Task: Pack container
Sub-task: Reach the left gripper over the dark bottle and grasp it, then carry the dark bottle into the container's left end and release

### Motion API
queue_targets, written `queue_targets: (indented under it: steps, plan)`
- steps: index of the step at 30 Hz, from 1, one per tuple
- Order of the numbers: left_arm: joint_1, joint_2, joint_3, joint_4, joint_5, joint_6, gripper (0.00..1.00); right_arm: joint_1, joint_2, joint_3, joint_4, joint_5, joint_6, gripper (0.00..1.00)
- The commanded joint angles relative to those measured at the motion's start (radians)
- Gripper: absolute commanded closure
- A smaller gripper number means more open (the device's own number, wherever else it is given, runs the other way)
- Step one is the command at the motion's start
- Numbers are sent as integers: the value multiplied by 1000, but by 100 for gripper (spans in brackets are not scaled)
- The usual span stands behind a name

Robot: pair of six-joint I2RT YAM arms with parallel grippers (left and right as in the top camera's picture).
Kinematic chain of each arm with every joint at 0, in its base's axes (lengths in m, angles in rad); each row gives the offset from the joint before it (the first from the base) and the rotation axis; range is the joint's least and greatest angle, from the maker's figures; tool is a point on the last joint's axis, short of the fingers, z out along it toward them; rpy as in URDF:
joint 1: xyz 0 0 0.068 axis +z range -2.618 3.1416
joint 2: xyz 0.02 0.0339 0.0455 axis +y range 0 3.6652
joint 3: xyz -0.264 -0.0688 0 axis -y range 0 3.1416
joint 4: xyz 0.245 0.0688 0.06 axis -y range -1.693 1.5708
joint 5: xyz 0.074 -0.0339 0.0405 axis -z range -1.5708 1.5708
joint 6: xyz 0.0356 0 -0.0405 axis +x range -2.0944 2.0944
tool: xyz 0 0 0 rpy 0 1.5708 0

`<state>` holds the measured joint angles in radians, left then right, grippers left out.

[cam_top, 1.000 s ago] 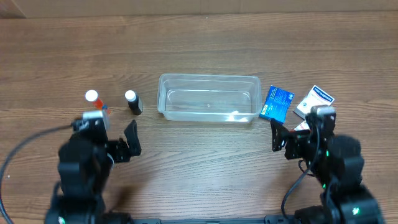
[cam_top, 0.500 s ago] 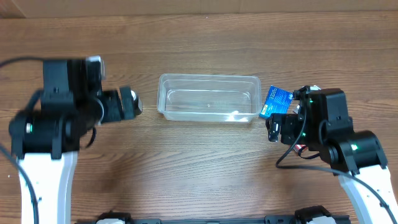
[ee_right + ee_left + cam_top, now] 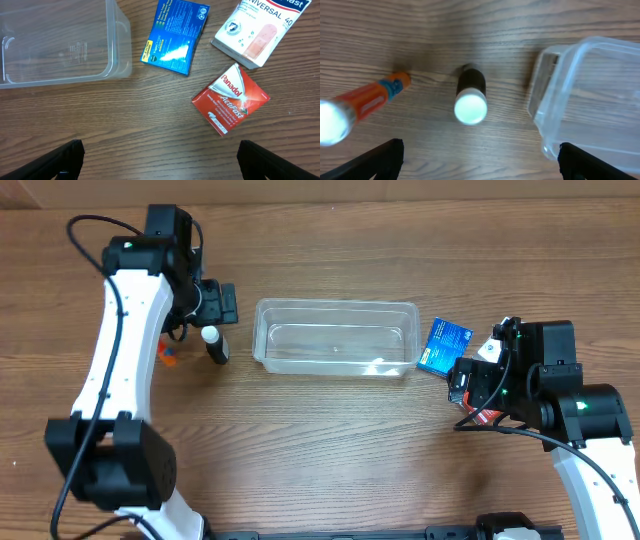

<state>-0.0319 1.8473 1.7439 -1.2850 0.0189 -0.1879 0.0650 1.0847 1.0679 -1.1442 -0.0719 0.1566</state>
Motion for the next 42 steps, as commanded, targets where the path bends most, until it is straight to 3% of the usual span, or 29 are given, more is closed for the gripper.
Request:
queue_targets:
  steps: [1, 11, 13, 17, 20, 30, 42]
  plan:
    - [5, 79, 24, 3, -11, -18, 0, -7, -6, 27, 5, 0, -6, 0]
    - [5, 216, 24, 2, -29, -18, 1, -6, -6, 26, 2, -1, -6, 0]
    - [5, 220, 24, -2, -29, -18, 17, -6, -6, 26, -1, -1, -6, 0]
    - [5, 221, 24, -1, -29, -18, 24, -6, -6, 26, -4, -1, -6, 0]
    - [5, 221, 24, -2, -29, -18, 35, -6, -6, 26, -4, -1, -6, 0]
    - [5, 221, 23, -24, -30, -18, 45, -6, -6, 26, -12, -1, -6, 0]
    - [5, 221, 23, -42, -31, -18, 73, -6, -6, 26, -14, -1, -6, 0]
